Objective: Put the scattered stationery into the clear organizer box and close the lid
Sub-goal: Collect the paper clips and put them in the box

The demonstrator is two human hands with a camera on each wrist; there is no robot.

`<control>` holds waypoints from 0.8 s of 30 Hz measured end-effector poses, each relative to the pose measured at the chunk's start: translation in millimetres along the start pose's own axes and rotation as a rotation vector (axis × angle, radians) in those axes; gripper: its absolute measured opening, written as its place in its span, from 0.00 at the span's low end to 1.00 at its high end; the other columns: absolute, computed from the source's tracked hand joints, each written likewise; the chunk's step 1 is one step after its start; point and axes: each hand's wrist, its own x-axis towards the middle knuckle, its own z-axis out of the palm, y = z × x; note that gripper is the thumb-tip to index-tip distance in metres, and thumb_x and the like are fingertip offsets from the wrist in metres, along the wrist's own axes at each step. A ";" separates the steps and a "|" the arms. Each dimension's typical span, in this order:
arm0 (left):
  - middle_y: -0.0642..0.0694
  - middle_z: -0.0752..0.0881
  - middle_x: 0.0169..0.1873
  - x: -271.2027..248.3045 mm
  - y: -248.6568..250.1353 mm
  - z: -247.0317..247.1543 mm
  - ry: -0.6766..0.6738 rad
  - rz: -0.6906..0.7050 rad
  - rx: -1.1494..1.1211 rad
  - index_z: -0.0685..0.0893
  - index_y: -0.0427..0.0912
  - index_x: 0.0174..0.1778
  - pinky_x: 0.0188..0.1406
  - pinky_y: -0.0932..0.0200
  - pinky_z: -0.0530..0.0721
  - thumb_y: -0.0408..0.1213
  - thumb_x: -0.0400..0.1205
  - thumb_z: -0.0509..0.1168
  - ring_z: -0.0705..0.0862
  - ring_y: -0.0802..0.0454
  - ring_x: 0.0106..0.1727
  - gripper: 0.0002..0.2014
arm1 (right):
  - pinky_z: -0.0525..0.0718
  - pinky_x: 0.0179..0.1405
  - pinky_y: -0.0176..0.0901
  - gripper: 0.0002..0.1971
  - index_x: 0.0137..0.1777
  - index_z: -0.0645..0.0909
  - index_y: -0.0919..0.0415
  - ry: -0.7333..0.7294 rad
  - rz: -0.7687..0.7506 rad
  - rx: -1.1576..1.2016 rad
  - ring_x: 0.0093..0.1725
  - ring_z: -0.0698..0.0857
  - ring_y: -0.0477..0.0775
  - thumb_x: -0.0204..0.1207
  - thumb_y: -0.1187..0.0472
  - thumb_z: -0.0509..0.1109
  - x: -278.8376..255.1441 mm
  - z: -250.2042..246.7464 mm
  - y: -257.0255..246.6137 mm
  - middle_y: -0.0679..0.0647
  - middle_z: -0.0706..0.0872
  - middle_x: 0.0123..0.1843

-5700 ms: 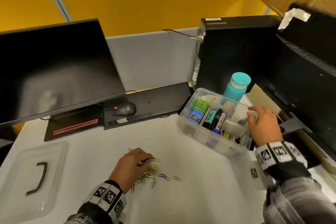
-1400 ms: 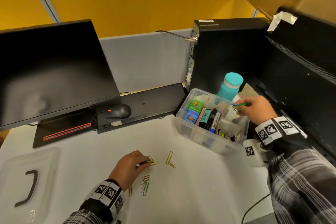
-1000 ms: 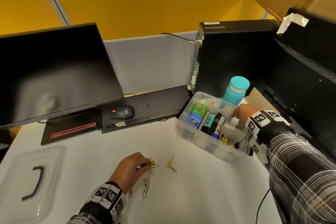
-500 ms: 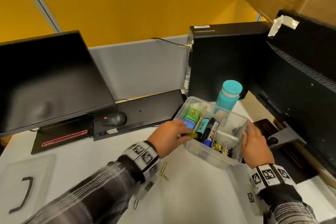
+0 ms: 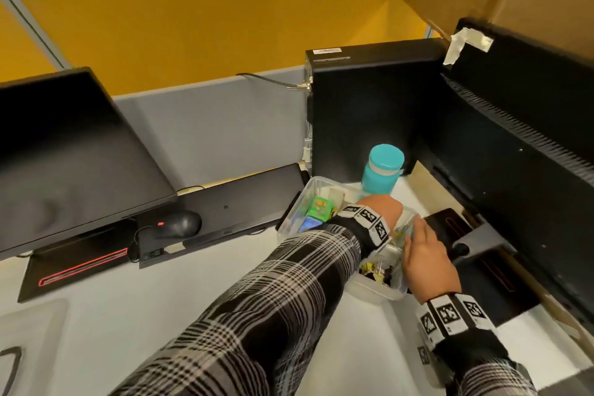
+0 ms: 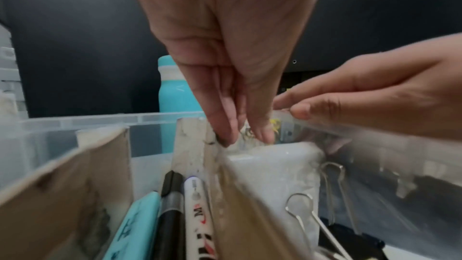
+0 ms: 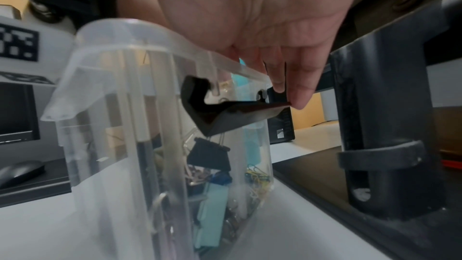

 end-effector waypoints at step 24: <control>0.54 0.77 0.63 -297.0 -168.8 135.4 0.082 -0.516 -0.370 0.75 0.54 0.70 0.65 0.53 0.79 0.56 0.79 0.64 0.76 0.54 0.63 0.24 | 0.77 0.65 0.44 0.18 0.68 0.75 0.58 0.067 -0.793 0.018 0.66 0.77 0.54 0.78 0.59 0.65 -85.0 39.8 -115.7 0.54 0.80 0.65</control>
